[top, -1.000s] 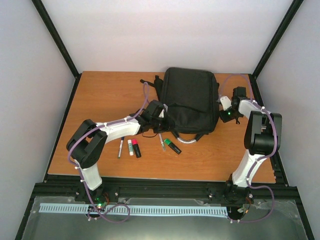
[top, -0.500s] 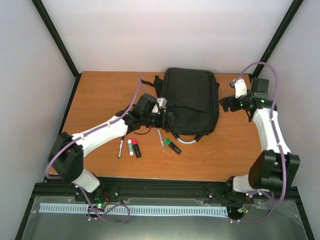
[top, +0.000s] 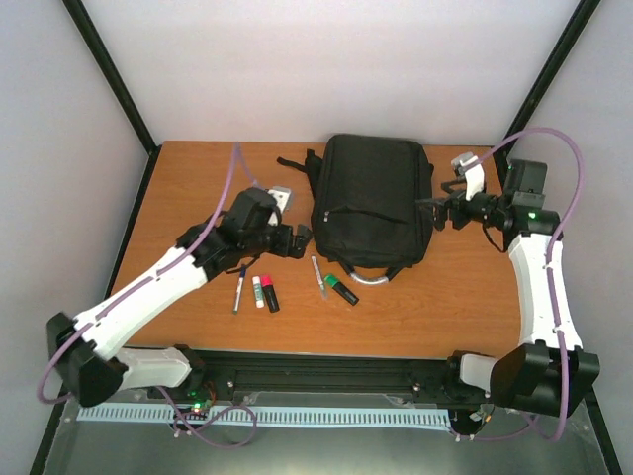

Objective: Pack the student bag
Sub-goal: Zip the student bag at the center of the board, then adjust the student bag at the center of the board.

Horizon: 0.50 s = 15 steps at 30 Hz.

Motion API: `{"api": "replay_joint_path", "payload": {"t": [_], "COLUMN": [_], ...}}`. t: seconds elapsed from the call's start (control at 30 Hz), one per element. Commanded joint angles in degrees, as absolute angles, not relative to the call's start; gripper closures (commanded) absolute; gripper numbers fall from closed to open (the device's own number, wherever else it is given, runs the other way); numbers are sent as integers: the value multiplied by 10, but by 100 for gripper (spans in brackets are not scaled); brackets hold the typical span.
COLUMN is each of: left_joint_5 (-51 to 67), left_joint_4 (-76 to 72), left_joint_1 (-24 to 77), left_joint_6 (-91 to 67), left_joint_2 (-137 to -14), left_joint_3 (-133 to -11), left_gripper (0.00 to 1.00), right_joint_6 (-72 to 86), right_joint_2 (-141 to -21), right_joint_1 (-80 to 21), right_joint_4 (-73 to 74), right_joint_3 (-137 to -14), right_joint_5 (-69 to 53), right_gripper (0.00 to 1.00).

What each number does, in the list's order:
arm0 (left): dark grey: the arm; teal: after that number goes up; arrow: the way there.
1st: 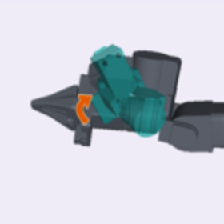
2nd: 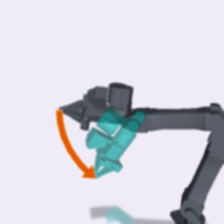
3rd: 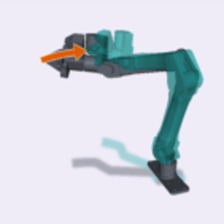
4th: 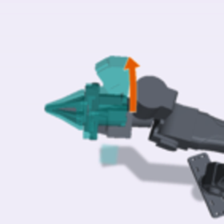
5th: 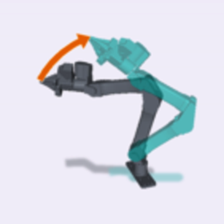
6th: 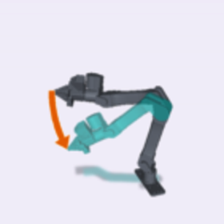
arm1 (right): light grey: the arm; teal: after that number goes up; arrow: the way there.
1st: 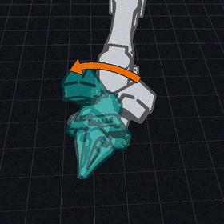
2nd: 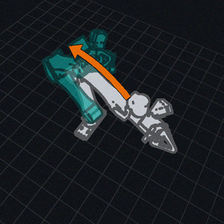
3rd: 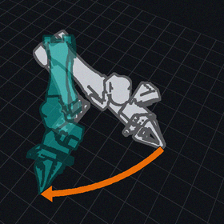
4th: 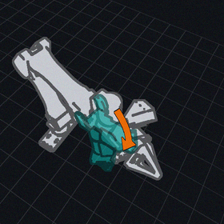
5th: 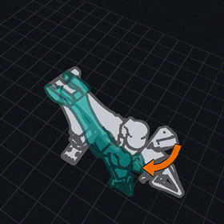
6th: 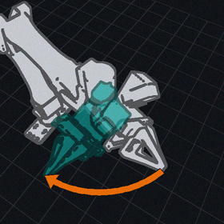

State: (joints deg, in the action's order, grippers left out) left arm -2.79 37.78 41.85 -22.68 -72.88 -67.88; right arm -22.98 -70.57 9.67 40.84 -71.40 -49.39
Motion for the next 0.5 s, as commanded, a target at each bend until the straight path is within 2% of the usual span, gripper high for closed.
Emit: {"api": "replay_joint_path", "payload": {"t": [0.0, 0.17, 0.3, 0.47], "left_joint_5": [-120, -202, -209, -304], "left_joint_4": [351, 358, 356, 344], "left_joint_1": [419, 414, 406, 394], "left_joint_6": [-167, -176, -203, -276], "left_joint_2": [-651, -628, -621, -587], "left_joint_3": [-628, -602, -582, -546], "left_gripper": [0, 0, 0, 0], "right_joint_6": [-240, -219, -231, -328], "right_joint_2": [-686, -678, -657, -699], "right_joint_1": [97, 97, 97, 97], "right_joint_4": [381, 334, 313, 406], "right_joint_3": [-646, -586, -551, -577], "right_joint_5": [-523, -531, -493, -544], "right_gripper": [0, 0, 0, 0]}}
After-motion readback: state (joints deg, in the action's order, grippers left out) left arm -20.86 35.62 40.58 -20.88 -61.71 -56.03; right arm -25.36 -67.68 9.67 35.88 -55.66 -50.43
